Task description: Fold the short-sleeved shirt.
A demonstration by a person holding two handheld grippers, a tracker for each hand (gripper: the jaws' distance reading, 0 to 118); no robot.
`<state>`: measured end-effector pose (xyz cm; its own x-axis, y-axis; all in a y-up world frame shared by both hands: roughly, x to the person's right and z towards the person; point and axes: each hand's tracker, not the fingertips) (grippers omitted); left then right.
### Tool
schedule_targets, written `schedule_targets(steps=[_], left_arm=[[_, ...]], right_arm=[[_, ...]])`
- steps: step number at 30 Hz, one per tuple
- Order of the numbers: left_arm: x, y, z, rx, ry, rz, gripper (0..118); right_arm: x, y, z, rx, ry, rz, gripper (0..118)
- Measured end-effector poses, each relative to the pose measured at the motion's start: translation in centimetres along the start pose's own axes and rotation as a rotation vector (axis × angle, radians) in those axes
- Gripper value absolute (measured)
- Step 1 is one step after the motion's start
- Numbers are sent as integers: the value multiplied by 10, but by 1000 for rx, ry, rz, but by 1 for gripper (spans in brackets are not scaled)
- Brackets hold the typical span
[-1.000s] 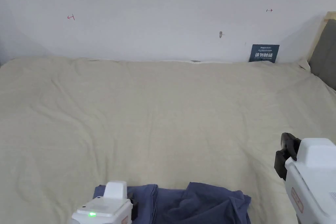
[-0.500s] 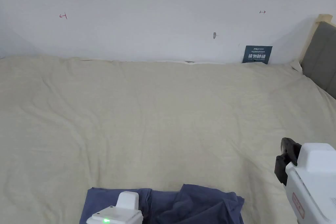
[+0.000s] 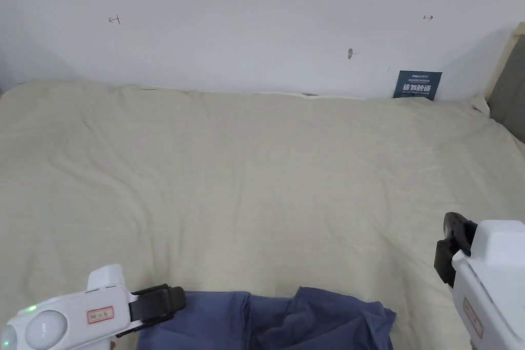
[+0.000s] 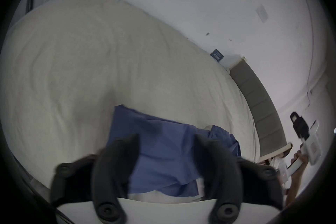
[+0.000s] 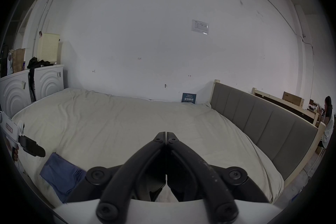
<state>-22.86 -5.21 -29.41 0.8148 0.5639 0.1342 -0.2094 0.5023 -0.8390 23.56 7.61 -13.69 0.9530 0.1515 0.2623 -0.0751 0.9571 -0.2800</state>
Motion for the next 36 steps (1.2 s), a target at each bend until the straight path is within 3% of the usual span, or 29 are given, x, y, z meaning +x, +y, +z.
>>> schedule_targets(steps=[1, 2, 9, 11, 13, 15, 18, 20, 21, 26, 30, 36], left_arm=[[-9, 3, 0, -9, 4, 20, 113], [-17, 4, -1, -20, -3, 25, 118], [-67, 6, -26, -155, -48, 137, 118], [-72, 2, -32, -155, -52, 132, 108], [-76, -1, -38, -154, -55, 124, 85], [-76, -5, -46, -177, -59, 111, 72], [-73, -10, -52, -175, -60, 65, 45], [-73, -11, -56, -177, -43, 65, 19], [-73, -11, -57, -177, -37, 70, 14], [-49, -15, -43, -107, 46, -32, 9], [-39, -8, -16, -79, 47, -39, 8], [-51, 13, 43, 12, 192, -64, 8]], right_arm=[[-3, 0, -2, -4, 5, 2, 1], [-5, 0, -3, -6, 8, 6, 1], [-18, 4, -10, -16, 33, 26, 1], [-21, 5, -11, -19, 33, 35, 1], [-22, 5, -12, -21, 33, 36, 1], [-23, 4, -12, -26, 30, 39, 1], [-22, 3, -13, -31, 26, 40, 1], [-21, 2, -12, -33, 25, 38, 1], [-21, 1, -12, -35, 24, 38, 1], [-17, 1, -10, -33, 22, 26, 1], [-12, 5, -6, -16, 23, 16, 1], [-7, 5, -4, 6, 32, -6, 1]])
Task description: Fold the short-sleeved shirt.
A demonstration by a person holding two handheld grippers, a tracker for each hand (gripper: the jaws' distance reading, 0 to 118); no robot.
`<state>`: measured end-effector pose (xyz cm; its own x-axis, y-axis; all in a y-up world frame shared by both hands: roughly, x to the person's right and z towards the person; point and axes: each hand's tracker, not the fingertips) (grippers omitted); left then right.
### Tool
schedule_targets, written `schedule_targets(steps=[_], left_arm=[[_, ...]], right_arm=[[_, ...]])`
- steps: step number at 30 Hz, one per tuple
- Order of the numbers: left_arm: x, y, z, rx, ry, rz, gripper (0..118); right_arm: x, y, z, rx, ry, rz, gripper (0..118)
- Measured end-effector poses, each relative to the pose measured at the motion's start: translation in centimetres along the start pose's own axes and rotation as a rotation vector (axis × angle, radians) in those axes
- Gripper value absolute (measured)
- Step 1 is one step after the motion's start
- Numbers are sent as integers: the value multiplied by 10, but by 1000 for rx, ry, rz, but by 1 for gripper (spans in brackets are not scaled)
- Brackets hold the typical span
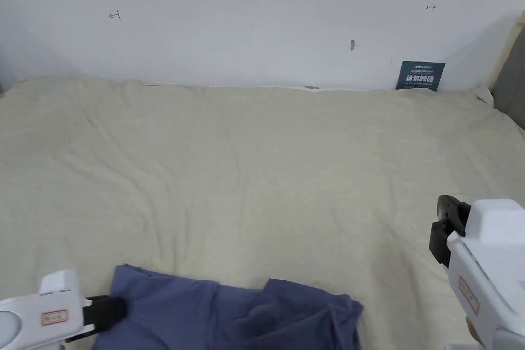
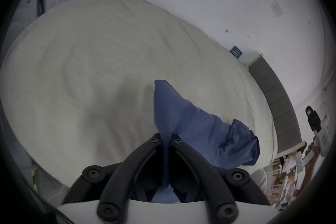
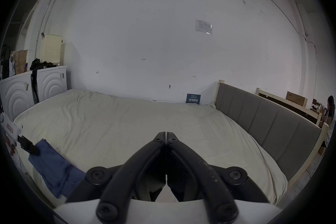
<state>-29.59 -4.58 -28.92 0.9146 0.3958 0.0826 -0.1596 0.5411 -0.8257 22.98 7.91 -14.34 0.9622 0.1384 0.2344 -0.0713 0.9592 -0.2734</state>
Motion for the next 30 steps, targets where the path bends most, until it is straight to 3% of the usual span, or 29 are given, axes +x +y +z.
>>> schedule_targets(steps=[6, 14, 25, 30], left_arm=[[6, 11, 39, 11, 110, 0, 8], [121, 18, 43, -23, -35, -124, 8], [261, -9, -47, -210, -171, -363, 8], [293, -50, -113, -327, -86, -457, 8]], right_arm=[[-1, -2, 2, 8, 19, -4, 1], [4, -2, 5, 20, 22, -16, 1], [24, -6, 15, 21, -18, -31, 1], [31, -8, 18, 17, -39, -31, 1]])
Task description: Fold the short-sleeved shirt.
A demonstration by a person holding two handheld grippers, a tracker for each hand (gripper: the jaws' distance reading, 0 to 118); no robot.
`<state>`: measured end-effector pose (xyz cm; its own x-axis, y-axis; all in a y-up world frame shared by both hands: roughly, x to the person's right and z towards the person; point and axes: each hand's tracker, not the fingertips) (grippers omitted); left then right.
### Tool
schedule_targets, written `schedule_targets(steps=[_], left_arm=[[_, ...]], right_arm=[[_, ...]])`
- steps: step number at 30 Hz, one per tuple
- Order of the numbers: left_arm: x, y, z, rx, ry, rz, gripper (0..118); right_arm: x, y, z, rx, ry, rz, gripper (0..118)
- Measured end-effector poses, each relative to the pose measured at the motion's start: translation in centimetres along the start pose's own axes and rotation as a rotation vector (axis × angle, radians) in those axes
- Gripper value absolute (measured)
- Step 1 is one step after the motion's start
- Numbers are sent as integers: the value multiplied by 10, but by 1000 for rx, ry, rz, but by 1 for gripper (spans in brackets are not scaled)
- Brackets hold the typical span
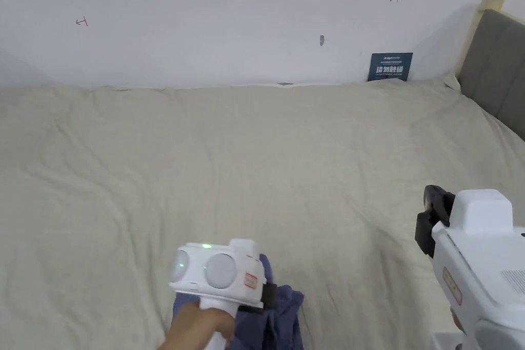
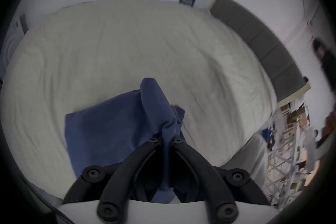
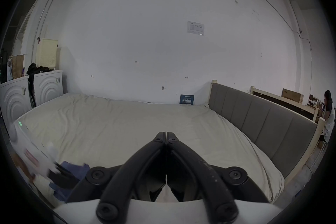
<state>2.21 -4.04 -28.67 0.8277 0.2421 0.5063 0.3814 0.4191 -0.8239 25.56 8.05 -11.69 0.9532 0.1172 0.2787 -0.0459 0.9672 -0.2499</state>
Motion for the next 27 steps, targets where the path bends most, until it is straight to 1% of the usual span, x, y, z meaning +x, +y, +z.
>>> schedule_targets(steps=[2, 3, 5, 7, 8, 9, 12, 16, 18, 19, 20, 21, 22, 23, 25, 27], left_arm=[[15, -8, -24, -25, 39, -57, 9], [18, -11, -31, -30, 52, -68, 14], [25, -16, -37, -22, 22, -48, 48], [27, -17, -34, -7, -49, -15, 86], [28, -17, -30, 9, -70, -11, 98], [30, -17, -24, 26, -83, -12, 106], [28, -17, 1, 150, -72, -31, 107], [21, -21, 42, 358, -4, -50, 106], [15, -26, 57, 465, 52, -56, 103], [12, -30, 63, 514, 79, -54, 95], [8, -33, 67, 552, 100, -54, 84], [3, -34, 67, 585, 116, -47, 62], [0, -37, 68, 595, 122, -46, 24], [-3, -38, 67, 585, 115, -51, 2], [-9, -40, 60, 552, 132, -41, 1], [-14, -43, 50, 506, 76, -13, 1]], right_arm=[[3, -1, 1, -1, -6, -2, 1], [5, -1, 2, -3, -11, -1, 1], [8, -2, 2, -5, -19, 1, 1], [10, -3, 2, -10, -25, 2, 1], [11, -3, 2, -11, -28, 1, 1], [12, -3, 2, -13, -29, 0, 1], [13, -3, 3, -14, -33, -2, 1], [11, -1, 4, -8, -29, -5, 1], [9, 1, 4, -4, -24, -4, 1], [8, 2, 4, -1, -21, -3, 1], [7, 3, 4, 0, -17, -2, 1], [6, 3, 5, 3, -13, -1, 1], [5, 4, 5, 4, -11, 0, 1], [4, 4, 5, 6, -8, 1, 1], [3, 5, 4, 7, -2, 2, 1], [2, 5, 4, 6, 3, 2, 1]])
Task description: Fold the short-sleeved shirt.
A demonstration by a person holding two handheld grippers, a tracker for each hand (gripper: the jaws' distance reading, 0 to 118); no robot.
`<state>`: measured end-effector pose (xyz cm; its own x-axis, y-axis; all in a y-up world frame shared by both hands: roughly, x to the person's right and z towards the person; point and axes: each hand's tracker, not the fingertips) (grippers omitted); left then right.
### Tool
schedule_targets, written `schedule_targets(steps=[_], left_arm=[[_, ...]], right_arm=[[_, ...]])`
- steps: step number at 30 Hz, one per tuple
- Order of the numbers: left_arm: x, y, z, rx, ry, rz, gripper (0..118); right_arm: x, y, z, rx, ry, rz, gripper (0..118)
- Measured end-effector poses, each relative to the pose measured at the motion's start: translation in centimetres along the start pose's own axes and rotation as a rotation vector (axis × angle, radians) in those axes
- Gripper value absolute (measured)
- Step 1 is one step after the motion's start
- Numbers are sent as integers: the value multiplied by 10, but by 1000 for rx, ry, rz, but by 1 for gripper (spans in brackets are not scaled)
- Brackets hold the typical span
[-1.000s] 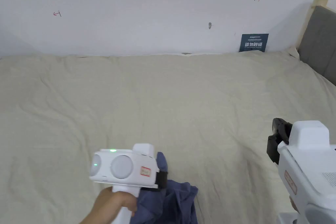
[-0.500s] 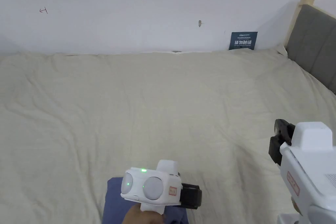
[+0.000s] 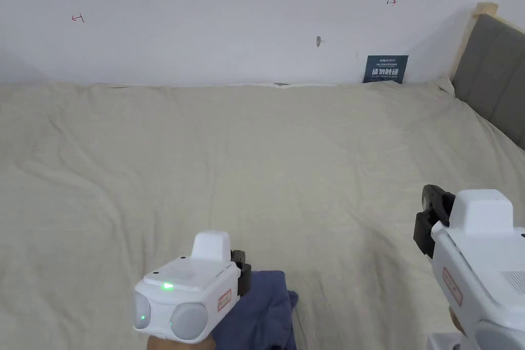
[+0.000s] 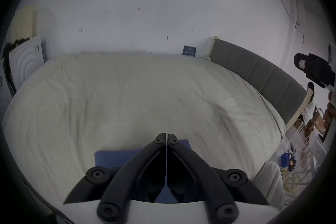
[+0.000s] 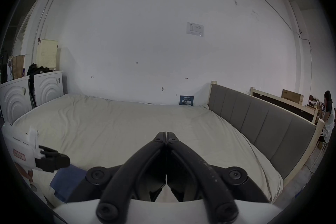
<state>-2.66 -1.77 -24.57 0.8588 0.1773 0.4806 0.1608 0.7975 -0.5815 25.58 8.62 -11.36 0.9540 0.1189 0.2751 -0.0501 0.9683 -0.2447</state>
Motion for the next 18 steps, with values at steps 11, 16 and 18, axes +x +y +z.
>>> schedule_targets(steps=[11, 16, 18], left_arm=[[36, -50, -57, -106, -33, -41, 1], [44, -79, -88, -234, -41, -23, 1], [42, -96, -97, -267, -68, -18, 0]], right_arm=[[8, -7, 1, -20, -12, -6, 1], [12, -13, 2, -40, -29, -6, 1], [13, -15, 2, -47, -31, -5, 1]])
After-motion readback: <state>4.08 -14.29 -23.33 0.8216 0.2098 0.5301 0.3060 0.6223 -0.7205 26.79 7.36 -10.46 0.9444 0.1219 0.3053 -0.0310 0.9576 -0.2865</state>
